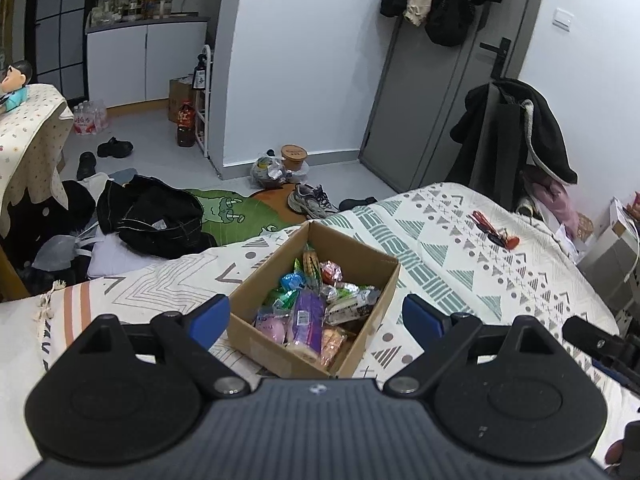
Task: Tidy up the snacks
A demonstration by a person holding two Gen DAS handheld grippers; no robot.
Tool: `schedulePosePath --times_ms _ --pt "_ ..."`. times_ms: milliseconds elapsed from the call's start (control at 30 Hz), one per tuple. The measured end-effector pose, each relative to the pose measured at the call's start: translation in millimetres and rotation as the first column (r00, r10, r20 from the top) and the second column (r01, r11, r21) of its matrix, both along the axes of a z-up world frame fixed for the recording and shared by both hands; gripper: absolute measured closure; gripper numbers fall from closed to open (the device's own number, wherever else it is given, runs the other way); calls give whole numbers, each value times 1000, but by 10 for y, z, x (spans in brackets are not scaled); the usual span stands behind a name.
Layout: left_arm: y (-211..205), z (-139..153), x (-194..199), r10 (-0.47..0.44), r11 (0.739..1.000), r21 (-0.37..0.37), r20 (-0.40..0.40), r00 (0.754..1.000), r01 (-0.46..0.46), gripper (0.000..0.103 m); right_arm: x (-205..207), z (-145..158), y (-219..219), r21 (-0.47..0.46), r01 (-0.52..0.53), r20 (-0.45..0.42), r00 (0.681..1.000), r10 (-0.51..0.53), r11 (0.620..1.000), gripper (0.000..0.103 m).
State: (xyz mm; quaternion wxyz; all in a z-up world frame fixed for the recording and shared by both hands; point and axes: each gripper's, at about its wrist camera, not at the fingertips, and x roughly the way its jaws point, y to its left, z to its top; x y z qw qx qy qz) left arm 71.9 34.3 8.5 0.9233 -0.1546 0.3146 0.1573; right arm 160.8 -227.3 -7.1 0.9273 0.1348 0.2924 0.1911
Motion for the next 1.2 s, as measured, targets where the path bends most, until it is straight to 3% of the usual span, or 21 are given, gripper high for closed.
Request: schedulePosePath --times_ms 333,533,900,1200 --pt "-46 -68 -134 -45 998 53 -8 999 46 10 -210 -47 -65 -9 0 -1 1000 0 1000 0" --pt "-61 -101 -205 -75 993 88 -26 997 77 1 -312 -56 -104 -47 -18 4 1000 18 999 0" --pt "-57 -178 -309 -93 991 95 -65 994 99 1 -510 -160 28 -130 -110 -15 994 108 985 0" --pt "-141 -256 -350 -123 989 76 -82 989 130 1 -558 -192 7 -136 -99 -29 995 96 986 0"
